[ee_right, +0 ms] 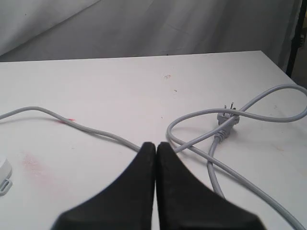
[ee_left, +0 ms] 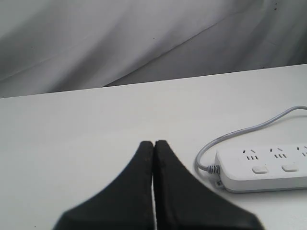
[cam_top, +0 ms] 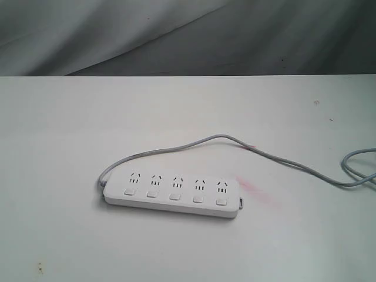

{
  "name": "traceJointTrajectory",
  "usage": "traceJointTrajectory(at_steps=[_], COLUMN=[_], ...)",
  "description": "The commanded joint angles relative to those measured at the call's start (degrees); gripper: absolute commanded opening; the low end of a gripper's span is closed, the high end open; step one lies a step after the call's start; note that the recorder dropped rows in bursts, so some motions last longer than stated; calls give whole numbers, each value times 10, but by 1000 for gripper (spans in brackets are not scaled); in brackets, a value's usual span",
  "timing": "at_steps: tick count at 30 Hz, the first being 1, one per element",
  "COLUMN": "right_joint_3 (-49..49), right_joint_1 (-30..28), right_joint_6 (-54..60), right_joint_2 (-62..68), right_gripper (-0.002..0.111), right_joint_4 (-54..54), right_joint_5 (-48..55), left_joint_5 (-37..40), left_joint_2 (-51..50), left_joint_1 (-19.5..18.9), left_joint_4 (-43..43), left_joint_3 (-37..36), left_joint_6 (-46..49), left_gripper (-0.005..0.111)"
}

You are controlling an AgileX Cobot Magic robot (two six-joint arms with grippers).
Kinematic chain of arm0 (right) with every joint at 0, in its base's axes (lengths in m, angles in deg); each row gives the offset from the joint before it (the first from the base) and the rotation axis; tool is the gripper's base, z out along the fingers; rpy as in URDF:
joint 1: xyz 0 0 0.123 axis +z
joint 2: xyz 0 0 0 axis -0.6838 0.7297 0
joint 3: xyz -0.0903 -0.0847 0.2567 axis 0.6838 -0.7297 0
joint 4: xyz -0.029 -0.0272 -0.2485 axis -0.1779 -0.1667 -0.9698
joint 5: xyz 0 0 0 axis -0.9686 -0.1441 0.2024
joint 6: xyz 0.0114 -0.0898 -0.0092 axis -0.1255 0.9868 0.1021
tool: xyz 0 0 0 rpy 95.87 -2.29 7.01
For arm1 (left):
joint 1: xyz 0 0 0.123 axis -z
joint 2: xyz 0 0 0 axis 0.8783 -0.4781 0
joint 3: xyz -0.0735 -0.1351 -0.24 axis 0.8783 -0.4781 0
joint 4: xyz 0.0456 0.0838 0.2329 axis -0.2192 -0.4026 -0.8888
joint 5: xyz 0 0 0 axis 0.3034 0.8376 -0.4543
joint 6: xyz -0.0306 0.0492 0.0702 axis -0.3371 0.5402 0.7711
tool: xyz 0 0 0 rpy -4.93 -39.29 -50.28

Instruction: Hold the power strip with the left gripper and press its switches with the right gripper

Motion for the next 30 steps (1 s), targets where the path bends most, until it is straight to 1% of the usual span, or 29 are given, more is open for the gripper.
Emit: traceJointTrajectory(at_steps=[1, 28, 30], right_joint_3=[-2, -2, -2], right_joint_1=[-5, -5, -5], right_joint_6=[-3, -3, -3], right_joint_2=[-3, -3, -3], right_gripper=[0, 0, 0], right_joint_4=[0, 0, 0], right_joint_5=[-5, -5, -5], left_joint_5=[1, 5, 5], left_joint_2=[2, 2, -16], left_joint_1=[2, 2, 2], left_joint_4=[-1, -1, -1], left_joint_3=[-2, -2, 13], left_joint_6=[-2, -2, -2], left_gripper=[0, 0, 0])
